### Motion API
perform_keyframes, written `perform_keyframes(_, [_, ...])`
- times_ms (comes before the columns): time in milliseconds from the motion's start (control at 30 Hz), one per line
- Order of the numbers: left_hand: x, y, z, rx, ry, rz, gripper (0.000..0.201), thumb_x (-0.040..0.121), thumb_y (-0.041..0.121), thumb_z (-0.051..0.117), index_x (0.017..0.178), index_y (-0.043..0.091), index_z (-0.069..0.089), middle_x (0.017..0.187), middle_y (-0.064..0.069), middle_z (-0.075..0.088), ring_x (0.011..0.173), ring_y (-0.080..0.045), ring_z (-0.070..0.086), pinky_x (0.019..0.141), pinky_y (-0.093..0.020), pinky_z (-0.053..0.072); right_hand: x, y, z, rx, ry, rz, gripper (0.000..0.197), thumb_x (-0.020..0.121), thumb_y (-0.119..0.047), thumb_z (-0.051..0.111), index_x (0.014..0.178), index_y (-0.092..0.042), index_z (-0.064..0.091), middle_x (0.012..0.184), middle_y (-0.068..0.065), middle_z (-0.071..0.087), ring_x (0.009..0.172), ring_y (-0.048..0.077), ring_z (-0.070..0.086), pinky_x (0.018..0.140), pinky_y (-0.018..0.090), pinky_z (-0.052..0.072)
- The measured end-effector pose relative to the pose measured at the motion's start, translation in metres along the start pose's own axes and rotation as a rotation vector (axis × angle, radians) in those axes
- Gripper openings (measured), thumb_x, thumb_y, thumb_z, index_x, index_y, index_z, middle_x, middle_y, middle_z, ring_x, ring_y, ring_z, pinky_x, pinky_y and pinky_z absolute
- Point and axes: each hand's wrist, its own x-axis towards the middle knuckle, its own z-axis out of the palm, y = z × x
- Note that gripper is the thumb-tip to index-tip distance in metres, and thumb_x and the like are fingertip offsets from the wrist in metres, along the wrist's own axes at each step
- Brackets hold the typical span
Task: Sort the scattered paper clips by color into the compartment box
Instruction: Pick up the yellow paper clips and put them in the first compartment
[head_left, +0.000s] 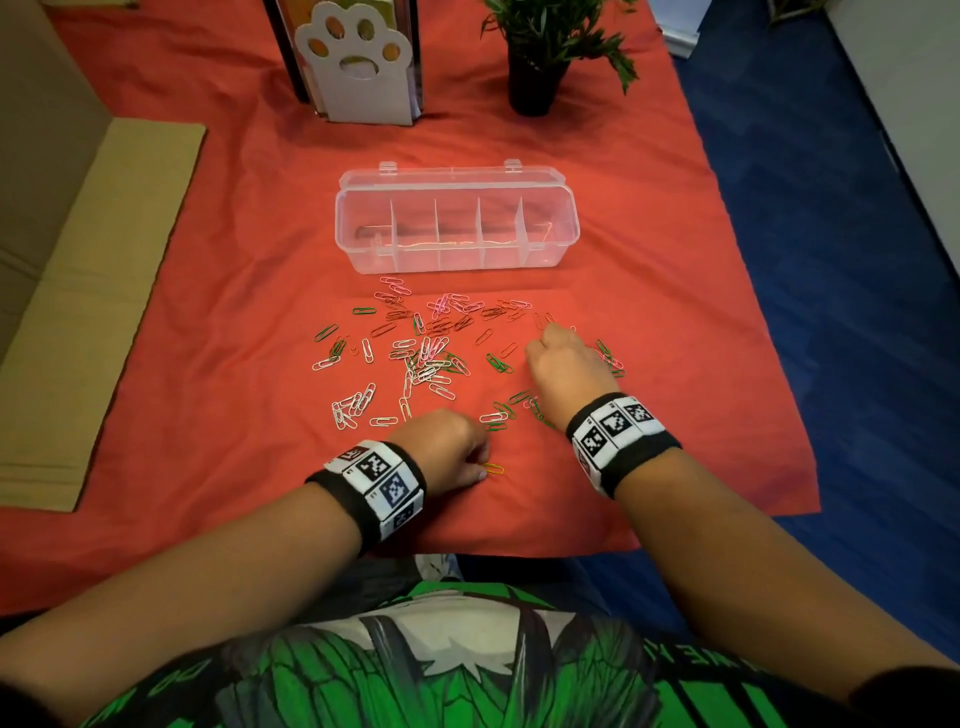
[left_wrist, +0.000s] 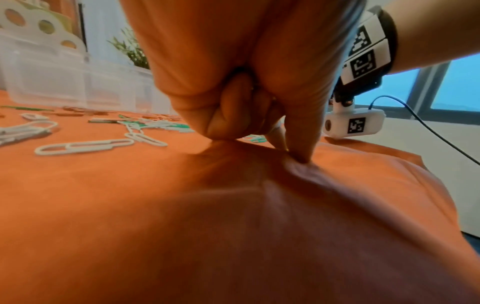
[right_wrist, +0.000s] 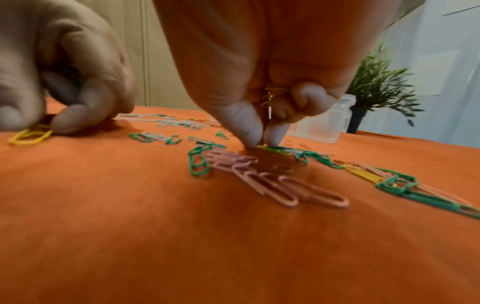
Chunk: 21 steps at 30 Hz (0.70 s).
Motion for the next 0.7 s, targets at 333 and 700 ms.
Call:
perform_keyframes(333, [-0.005, -0.004, -0.024, -1.419, -0.071, -0.347, 0.002, 0.061, 0.017, 0.045, 0.061, 0.018, 0.047, 0.053, -0.001, 0.04, 0.039, -0.01, 0.033, 0.041, -0.013, 0.024, 0.021, 0.02, 0.0, 0.608, 0.055, 0.302, 0.019, 0.09, -0.012, 0.049, 0.099, -0.008, 0.066, 0.102, 0.014, 0.066, 0.097, 0.029, 0.06, 0.086, 0.035, 0.045])
perform_keyframes(700, [0.035, 0.014, -0.048, -1.444, 0.077, -0.393, 0.024, 0.089, 0.027, 0.051, 0.066, 0.019, 0.052, 0.048, 0.007, 0.047, 0.035, -0.003, 0.038, 0.034, -0.01, 0.029, -0.006, 0.067, 0.01, 0.393, 0.081, 0.457, 0.016, 0.086, -0.011, 0.051, 0.092, -0.004, 0.065, 0.1, 0.023, 0.06, 0.096, 0.036, 0.059, 0.081, 0.035, 0.044])
